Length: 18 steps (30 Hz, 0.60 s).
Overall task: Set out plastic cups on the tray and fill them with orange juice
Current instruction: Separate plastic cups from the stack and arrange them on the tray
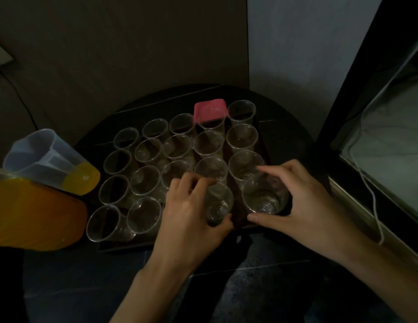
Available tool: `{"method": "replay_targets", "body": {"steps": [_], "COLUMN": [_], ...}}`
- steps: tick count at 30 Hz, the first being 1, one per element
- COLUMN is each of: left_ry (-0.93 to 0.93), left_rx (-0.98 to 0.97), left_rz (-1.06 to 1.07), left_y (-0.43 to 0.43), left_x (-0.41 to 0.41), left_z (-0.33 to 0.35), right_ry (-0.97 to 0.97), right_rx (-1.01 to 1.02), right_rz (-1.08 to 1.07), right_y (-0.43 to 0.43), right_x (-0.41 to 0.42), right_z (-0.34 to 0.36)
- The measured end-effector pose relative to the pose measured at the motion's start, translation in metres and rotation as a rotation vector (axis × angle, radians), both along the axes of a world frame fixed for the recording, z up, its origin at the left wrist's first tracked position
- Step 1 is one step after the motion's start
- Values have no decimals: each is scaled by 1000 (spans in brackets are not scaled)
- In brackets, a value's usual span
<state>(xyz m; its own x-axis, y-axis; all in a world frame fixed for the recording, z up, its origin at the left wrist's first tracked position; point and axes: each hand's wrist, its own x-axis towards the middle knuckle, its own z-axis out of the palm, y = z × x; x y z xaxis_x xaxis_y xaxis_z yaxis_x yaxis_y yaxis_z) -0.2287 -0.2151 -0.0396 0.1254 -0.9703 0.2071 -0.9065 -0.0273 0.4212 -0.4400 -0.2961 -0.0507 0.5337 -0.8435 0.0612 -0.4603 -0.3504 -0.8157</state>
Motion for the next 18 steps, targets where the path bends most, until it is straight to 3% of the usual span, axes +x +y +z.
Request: {"method": "replay_targets", "body": {"steps": [12,18], "left_ry": [5,-27], "left_rx": [6,-25], "left_rz": [-22,-47], "left_y": [0,-1], "left_x": [-2,-1], "left_z": [-16,-15], "right_ry": [153,125], "right_rx": [27,36], "right_rz": [-12,-33], "right_y": [-2,-2], "right_x": [5,7], "right_z": [-15,-16]}}
